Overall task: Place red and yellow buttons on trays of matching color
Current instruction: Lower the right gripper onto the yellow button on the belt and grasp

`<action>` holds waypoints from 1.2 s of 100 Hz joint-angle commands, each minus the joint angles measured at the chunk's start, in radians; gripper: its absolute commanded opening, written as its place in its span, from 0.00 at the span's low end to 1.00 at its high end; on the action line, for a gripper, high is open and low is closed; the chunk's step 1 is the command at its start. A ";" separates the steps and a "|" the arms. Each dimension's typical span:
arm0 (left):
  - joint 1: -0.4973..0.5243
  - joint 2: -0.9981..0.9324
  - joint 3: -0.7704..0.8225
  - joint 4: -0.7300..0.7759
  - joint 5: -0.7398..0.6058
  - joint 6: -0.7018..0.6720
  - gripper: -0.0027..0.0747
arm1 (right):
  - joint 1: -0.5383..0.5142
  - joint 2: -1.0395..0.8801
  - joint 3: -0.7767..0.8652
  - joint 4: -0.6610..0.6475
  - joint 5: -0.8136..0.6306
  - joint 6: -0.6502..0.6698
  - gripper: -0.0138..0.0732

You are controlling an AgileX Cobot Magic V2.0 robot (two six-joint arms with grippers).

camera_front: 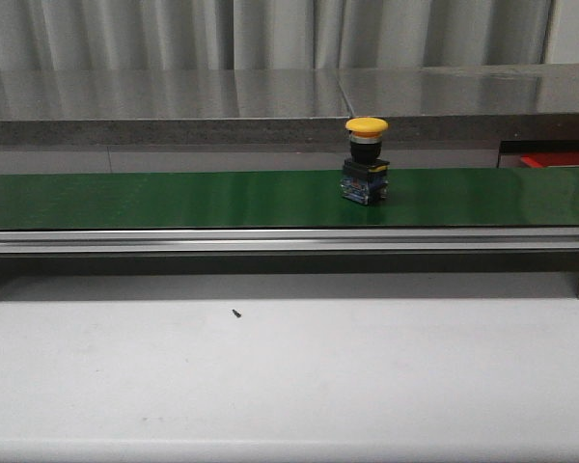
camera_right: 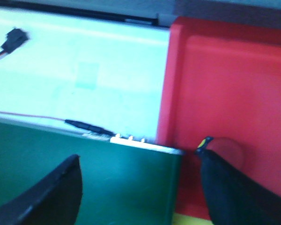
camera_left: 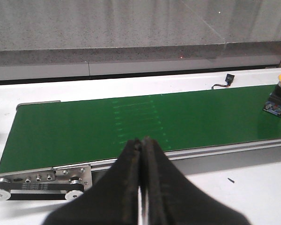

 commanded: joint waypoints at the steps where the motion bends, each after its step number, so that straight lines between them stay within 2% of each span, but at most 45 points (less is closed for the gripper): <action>1: -0.007 -0.002 -0.026 -0.020 -0.065 -0.007 0.01 | 0.021 -0.115 0.033 0.025 0.015 -0.033 0.77; 35: -0.007 -0.002 -0.026 -0.020 -0.065 -0.007 0.01 | 0.139 -0.344 0.411 0.018 -0.118 -0.120 0.77; 58: -0.007 -0.002 -0.026 -0.020 -0.065 -0.007 0.01 | 0.216 -0.379 0.580 0.018 -0.219 -0.173 0.77; 95: -0.007 -0.002 -0.026 -0.020 -0.065 -0.007 0.01 | 0.342 -0.377 0.612 0.019 -0.375 -0.180 0.77; 120: -0.007 -0.002 -0.026 -0.020 -0.065 -0.007 0.01 | 0.353 -0.370 0.612 0.020 -0.470 -0.180 0.77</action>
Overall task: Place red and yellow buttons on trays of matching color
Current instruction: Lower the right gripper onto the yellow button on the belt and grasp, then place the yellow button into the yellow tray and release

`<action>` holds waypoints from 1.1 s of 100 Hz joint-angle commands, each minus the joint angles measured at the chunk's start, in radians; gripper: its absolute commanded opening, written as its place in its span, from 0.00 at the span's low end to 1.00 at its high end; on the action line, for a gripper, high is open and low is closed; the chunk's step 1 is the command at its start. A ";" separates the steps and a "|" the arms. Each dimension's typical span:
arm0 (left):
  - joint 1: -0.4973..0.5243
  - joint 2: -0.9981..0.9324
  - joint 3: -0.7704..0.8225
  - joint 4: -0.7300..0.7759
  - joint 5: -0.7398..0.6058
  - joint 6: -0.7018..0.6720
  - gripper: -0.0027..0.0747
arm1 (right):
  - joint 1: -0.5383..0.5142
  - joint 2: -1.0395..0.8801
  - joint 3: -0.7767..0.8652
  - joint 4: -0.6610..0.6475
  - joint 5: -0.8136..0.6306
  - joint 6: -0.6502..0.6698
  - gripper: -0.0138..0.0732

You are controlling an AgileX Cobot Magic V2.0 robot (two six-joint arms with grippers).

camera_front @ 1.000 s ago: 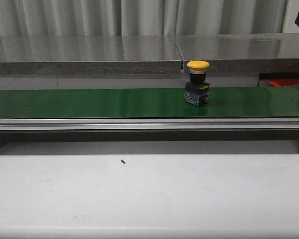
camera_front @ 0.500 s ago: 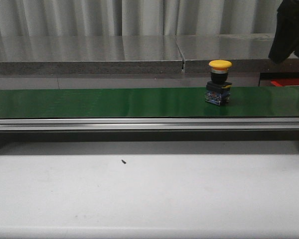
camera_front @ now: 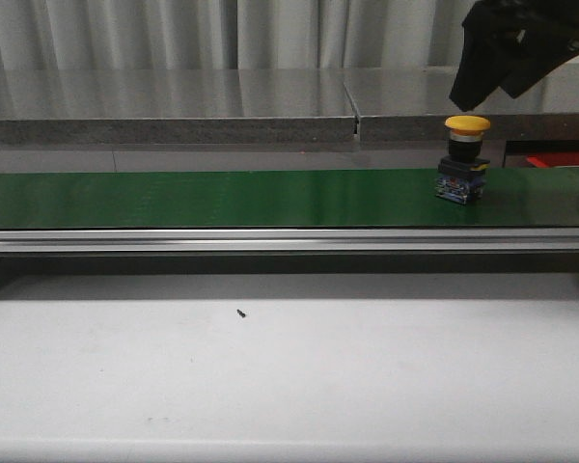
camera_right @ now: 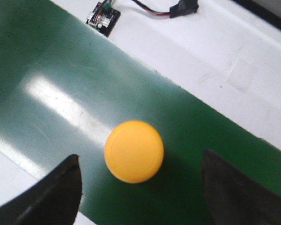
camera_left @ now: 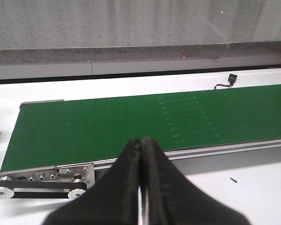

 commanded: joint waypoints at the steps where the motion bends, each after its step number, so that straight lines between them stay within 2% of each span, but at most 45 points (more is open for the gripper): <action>1: -0.007 -0.002 -0.026 -0.020 -0.065 -0.007 0.01 | -0.002 -0.041 -0.021 0.017 -0.074 -0.010 0.77; 40: -0.007 -0.002 -0.026 -0.020 -0.065 -0.007 0.01 | -0.018 0.086 -0.022 0.011 -0.091 -0.007 0.75; 49: -0.007 -0.002 -0.026 -0.020 -0.060 -0.007 0.01 | -0.034 0.091 -0.022 0.010 -0.082 0.009 0.64; 67: -0.007 -0.002 -0.026 -0.020 -0.049 -0.007 0.01 | -0.077 0.090 -0.023 0.010 -0.038 0.021 0.24; 72: -0.007 -0.002 -0.026 -0.020 -0.049 -0.007 0.01 | -0.088 0.086 -0.023 0.010 -0.022 0.024 0.17; 77: -0.007 -0.002 -0.026 -0.020 -0.049 -0.007 0.01 | -0.104 0.076 -0.024 0.010 -0.003 0.024 0.14; 93: -0.007 -0.002 -0.026 -0.020 -0.049 -0.007 0.01 | -0.170 0.016 -0.056 0.031 0.064 0.026 0.14; 110: -0.007 -0.002 -0.026 -0.020 -0.049 -0.007 0.01 | -0.299 -0.066 -0.067 0.042 0.100 0.044 0.14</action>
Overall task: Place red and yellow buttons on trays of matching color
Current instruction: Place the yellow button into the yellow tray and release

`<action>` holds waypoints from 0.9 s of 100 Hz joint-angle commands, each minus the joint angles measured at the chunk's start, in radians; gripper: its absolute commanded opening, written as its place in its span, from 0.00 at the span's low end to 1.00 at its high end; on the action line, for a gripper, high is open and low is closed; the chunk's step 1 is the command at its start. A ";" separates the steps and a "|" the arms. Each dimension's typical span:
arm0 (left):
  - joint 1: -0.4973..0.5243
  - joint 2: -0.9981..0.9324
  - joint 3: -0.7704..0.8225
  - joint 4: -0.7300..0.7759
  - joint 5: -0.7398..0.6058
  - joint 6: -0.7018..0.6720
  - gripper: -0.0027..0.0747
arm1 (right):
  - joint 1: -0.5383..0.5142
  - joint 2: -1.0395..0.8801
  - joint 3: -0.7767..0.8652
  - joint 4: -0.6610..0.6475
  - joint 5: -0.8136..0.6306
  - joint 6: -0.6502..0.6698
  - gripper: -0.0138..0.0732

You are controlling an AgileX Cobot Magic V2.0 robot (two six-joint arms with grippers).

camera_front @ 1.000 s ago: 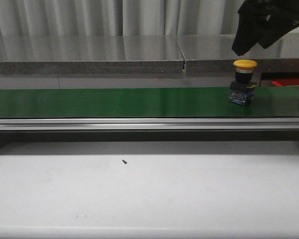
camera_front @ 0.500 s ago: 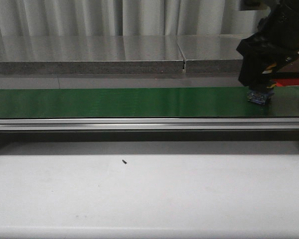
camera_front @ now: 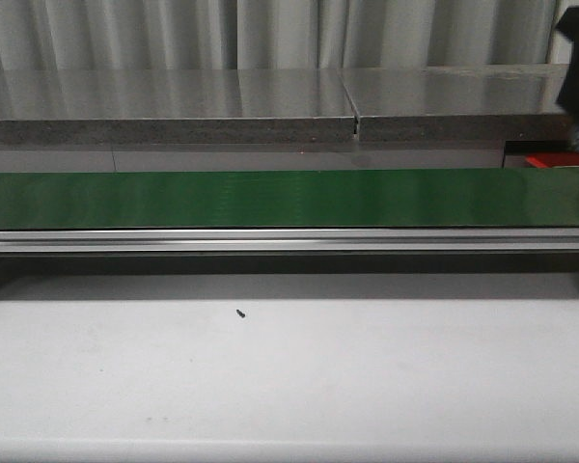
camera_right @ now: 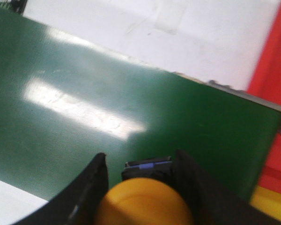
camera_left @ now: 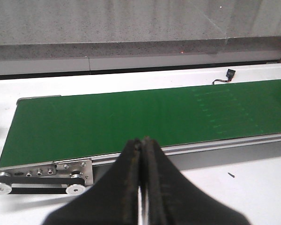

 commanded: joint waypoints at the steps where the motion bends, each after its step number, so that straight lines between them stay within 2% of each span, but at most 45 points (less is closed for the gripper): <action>1: -0.007 -0.002 -0.026 -0.020 -0.066 -0.007 0.01 | -0.080 -0.089 -0.036 0.023 -0.002 0.013 0.14; 18: -0.007 -0.002 -0.026 -0.020 -0.066 -0.007 0.01 | -0.232 -0.088 -0.008 0.040 0.008 0.013 0.14; 39: -0.007 -0.002 -0.026 -0.020 -0.066 -0.007 0.01 | -0.363 -0.086 0.143 0.097 -0.145 0.013 0.14; 54: -0.007 -0.002 -0.026 -0.020 -0.066 -0.007 0.01 | -0.372 -0.078 0.252 0.127 -0.296 0.012 0.14; 90: -0.007 -0.002 -0.026 -0.020 -0.066 -0.007 0.01 | -0.349 0.052 0.254 0.143 -0.332 0.001 0.14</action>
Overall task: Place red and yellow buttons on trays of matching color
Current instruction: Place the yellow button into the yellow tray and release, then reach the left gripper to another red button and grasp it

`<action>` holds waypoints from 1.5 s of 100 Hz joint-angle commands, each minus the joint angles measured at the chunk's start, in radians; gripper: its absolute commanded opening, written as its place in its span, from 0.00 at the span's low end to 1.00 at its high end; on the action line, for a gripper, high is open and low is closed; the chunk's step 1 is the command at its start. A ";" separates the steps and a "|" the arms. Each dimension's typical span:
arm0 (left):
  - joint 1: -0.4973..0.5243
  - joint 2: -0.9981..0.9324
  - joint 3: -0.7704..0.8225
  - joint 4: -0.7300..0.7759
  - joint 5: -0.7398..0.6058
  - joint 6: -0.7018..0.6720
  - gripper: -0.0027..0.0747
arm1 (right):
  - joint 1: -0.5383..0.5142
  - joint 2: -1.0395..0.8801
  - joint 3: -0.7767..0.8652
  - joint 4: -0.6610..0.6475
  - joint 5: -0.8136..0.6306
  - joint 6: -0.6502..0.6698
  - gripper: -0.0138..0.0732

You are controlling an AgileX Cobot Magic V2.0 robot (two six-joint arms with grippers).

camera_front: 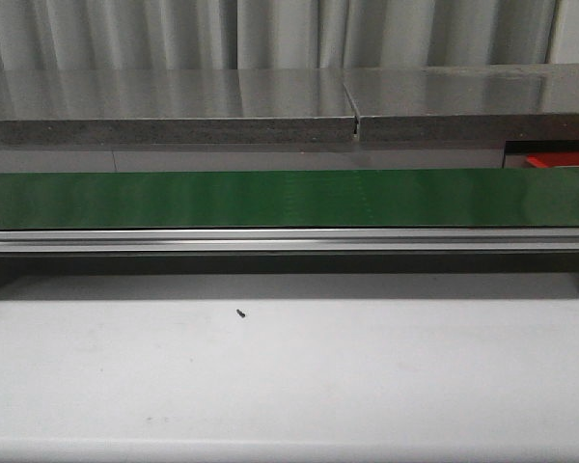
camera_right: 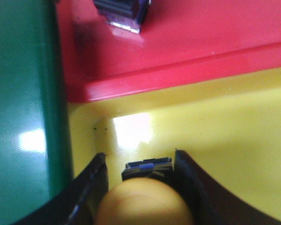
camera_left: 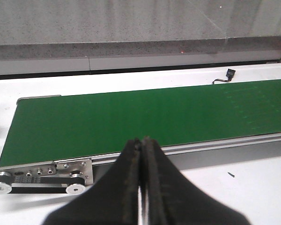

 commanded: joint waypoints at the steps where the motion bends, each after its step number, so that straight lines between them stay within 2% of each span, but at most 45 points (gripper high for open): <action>1: -0.007 -0.002 -0.026 -0.020 -0.067 -0.007 0.01 | -0.001 -0.021 -0.028 0.022 -0.052 -0.010 0.14; 19: -0.007 -0.002 -0.026 -0.020 -0.067 -0.007 0.01 | -0.005 0.011 -0.028 0.018 -0.064 -0.010 0.15; 27: -0.007 -0.002 -0.026 -0.020 -0.067 -0.007 0.01 | -0.005 0.011 -0.028 0.018 -0.058 -0.010 0.22; 34: -0.007 -0.002 -0.026 -0.020 -0.067 -0.007 0.01 | -0.005 0.007 -0.028 0.018 -0.058 -0.011 0.35; 46: -0.007 -0.002 -0.026 -0.020 -0.067 -0.007 0.01 | -0.005 -0.009 -0.028 0.018 -0.063 -0.011 0.66; 53: -0.007 -0.002 -0.026 -0.020 -0.067 -0.007 0.01 | -0.005 -0.025 -0.028 0.019 -0.070 -0.011 0.78; 58: -0.007 -0.002 -0.026 -0.020 -0.067 -0.007 0.01 | -0.005 -0.040 -0.028 0.022 -0.074 -0.011 0.82; 87: -0.007 -0.002 -0.026 -0.020 -0.065 -0.007 0.01 | 0.037 -0.224 -0.028 0.032 -0.111 -0.018 0.81; 109: -0.007 -0.002 -0.026 -0.020 -0.064 -0.007 0.01 | 0.189 -0.423 -0.013 0.034 -0.139 -0.059 0.81; 125: -0.007 -0.002 -0.026 -0.020 -0.063 -0.007 0.01 | 0.308 -0.566 0.073 0.034 -0.140 -0.081 0.81; 137: -0.007 -0.002 -0.026 -0.020 -0.063 -0.007 0.01 | 0.379 -0.673 0.177 0.034 -0.140 -0.086 0.73; 150: -0.007 -0.002 -0.026 -0.020 -0.063 -0.007 0.01 | 0.427 -0.793 0.314 0.034 -0.141 -0.086 0.57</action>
